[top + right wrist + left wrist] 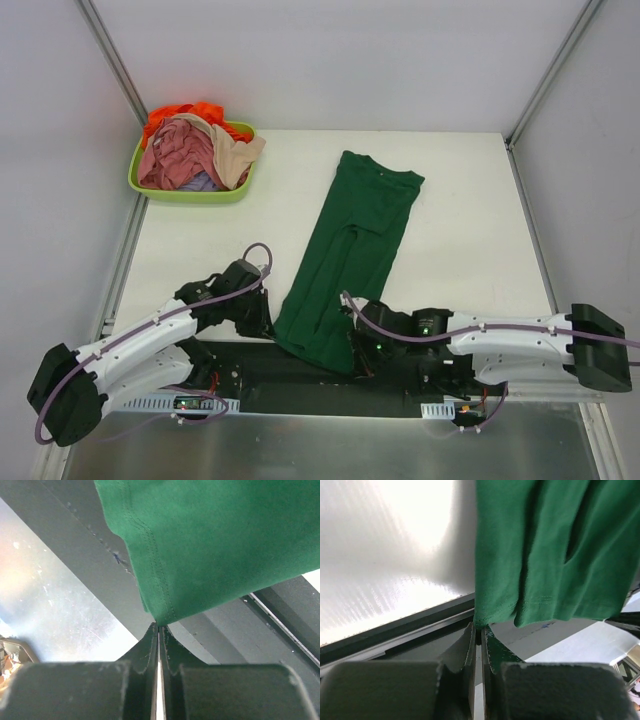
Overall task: Fold and stack the t-shirts
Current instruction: Grab the bottom of the folded rectangular tshirt with both arms
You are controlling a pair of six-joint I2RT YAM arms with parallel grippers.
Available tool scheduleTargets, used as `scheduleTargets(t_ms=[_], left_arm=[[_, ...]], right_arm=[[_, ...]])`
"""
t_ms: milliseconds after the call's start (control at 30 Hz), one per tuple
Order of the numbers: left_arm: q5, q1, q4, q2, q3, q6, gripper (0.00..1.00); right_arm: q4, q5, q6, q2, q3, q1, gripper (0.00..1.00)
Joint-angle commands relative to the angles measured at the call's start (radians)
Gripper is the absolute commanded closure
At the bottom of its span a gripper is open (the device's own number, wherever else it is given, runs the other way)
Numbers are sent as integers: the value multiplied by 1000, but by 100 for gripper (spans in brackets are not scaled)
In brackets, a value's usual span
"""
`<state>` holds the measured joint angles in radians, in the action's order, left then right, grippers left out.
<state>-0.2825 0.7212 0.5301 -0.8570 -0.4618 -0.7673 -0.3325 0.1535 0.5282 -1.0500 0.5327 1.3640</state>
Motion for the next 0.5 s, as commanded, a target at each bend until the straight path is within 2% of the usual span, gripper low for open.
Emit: scheduleTargets(t_ms=[0, 267, 467], left_arm=[[-26, 11, 41, -33, 28, 8, 100], [17, 11, 25, -22, -26, 20, 100], [72, 11, -11, -54, -115, 46, 100]], right_arm=[[3, 44, -23, -56, 21, -2, 100], [-11, 8, -60, -78, 44, -38, 100], [-43, -23, -126, 66, 39, -166, 100]])
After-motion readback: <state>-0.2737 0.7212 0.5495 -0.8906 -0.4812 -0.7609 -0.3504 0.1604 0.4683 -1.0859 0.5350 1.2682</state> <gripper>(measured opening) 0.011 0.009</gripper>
